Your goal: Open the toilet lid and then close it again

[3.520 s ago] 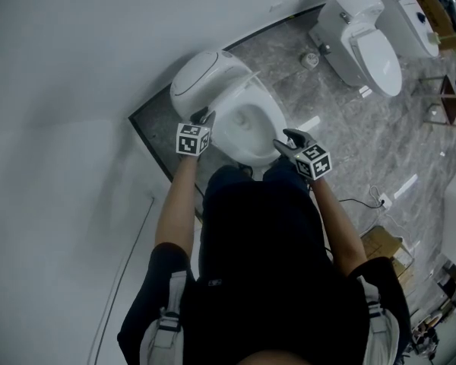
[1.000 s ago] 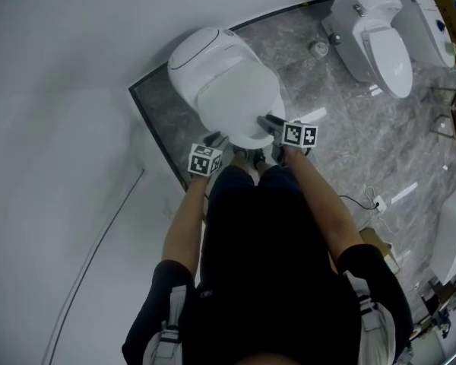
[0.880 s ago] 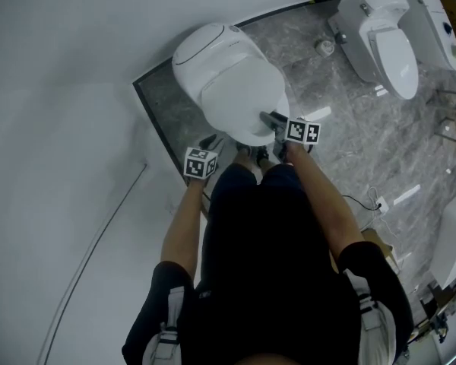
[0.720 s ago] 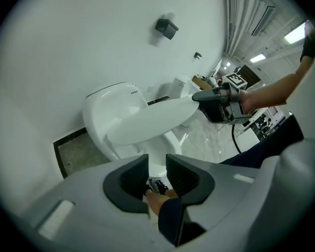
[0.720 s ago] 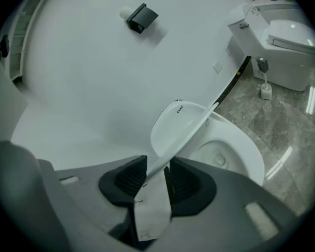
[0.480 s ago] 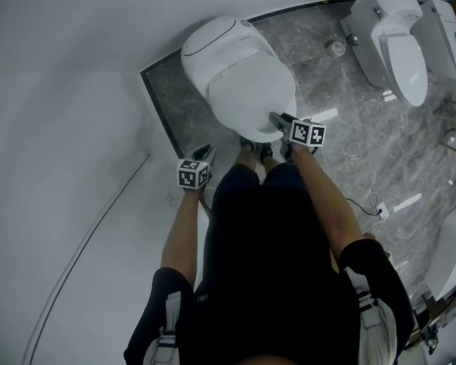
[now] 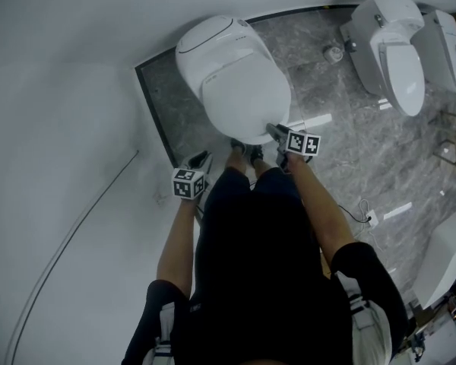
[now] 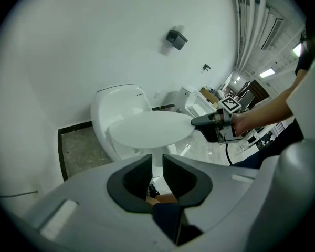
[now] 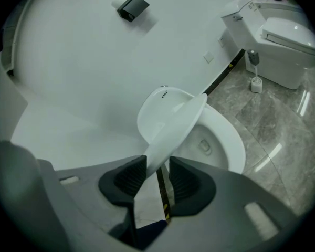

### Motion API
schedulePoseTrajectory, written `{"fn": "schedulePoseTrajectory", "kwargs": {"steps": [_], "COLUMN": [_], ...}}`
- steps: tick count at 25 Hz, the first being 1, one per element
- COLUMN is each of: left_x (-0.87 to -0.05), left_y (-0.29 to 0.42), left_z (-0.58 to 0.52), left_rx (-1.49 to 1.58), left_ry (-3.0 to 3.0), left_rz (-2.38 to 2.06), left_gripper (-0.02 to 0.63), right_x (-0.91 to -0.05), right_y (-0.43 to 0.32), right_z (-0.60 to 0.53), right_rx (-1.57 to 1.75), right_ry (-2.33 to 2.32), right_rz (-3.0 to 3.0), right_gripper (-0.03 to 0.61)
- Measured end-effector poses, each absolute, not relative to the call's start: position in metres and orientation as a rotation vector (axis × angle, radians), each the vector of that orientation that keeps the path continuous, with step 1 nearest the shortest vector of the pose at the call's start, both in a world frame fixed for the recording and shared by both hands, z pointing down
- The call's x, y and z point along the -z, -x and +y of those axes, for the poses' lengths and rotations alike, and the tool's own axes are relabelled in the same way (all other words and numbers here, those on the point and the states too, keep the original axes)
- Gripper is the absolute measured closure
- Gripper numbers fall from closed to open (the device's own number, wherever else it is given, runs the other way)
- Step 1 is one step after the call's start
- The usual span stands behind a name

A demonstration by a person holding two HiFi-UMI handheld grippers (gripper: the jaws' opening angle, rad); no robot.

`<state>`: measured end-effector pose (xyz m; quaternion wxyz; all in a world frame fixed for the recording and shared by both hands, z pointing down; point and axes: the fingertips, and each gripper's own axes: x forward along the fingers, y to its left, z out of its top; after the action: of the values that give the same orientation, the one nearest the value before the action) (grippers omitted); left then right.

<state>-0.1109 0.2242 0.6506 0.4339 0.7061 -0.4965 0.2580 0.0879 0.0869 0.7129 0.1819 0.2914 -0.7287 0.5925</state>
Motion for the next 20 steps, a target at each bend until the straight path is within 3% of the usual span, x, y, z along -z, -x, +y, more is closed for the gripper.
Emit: {"fn": "schedulePoseTrajectory", "kwargs": {"steps": [20], "left_x": [-0.675], "left_y": [0.067], "left_z": [0.247], "left_rx": [-0.624], "left_ry": [-1.707], "left_rz": [-1.209], "left_gripper": [0.545], "right_x": [-0.815], "right_y": [-0.128], "right_z": [0.126], "right_rx": [-1.551], "right_ry": [-0.726], "right_rz": [-1.841], "right_gripper": [0.399]}}
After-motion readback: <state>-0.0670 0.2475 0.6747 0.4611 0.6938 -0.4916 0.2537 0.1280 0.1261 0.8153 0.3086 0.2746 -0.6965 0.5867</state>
